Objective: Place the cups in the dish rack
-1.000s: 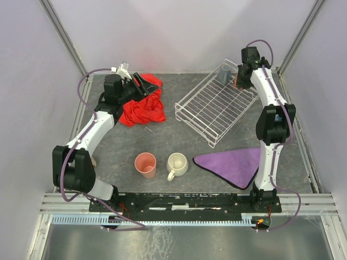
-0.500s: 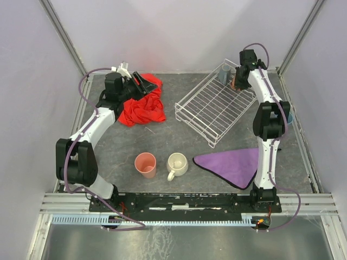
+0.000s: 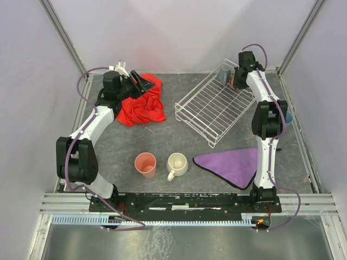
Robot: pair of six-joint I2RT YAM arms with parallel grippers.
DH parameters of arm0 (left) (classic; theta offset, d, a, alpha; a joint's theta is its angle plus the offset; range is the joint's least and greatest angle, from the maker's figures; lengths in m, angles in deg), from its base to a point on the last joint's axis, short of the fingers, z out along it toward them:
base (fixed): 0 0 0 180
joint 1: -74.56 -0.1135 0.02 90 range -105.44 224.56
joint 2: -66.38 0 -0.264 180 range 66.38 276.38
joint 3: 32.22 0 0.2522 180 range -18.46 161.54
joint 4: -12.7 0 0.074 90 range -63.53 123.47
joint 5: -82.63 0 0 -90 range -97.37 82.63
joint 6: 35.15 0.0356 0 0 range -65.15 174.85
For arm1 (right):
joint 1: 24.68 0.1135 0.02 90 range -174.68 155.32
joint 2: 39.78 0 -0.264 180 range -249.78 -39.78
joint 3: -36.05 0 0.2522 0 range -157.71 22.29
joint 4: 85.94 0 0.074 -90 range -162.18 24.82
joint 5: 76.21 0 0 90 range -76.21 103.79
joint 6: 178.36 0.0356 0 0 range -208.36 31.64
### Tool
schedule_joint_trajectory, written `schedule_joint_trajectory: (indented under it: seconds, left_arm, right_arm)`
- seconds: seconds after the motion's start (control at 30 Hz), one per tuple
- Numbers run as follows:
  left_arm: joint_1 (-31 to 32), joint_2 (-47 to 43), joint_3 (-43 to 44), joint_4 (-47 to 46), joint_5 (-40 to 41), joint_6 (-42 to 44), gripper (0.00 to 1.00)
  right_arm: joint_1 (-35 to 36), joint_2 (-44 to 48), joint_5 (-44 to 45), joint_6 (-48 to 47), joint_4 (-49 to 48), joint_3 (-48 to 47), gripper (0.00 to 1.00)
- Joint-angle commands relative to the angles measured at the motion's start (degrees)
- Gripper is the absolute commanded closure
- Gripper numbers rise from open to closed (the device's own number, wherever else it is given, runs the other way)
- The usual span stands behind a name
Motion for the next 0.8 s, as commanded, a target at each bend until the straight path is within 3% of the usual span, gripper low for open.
schedule_joint_trajectory:
  seconds: [0.0, 0.17, 0.63, 0.77]
  left_arm:
    - [-0.6, 0.6, 3.2, -1.5, -1.4, 2.9, 0.4]
    - [-0.7, 0.9, 3.7, -1.2, -1.6, 2.9, 0.4]
    - [-0.9, -0.7, 1.7, -1.0, -1.3, 3.1, 0.4]
    - [-0.9, -1.1, 1.4, -1.0, -1.2, 3.0, 0.4]
  right_arm:
    - [0.0, -0.5, 1.1, -1.2, -4.0, -1.6, 0.99]
    - [0.1, -1.5, 2.3, -2.0, -3.9, -1.1, 0.98]
    - [0.5, -0.8, 7.4, -3.3, -4.0, 2.7, 0.56]
    - [0.6, 0.6, 6.7, -2.8, -4.7, 4.4, 0.5]
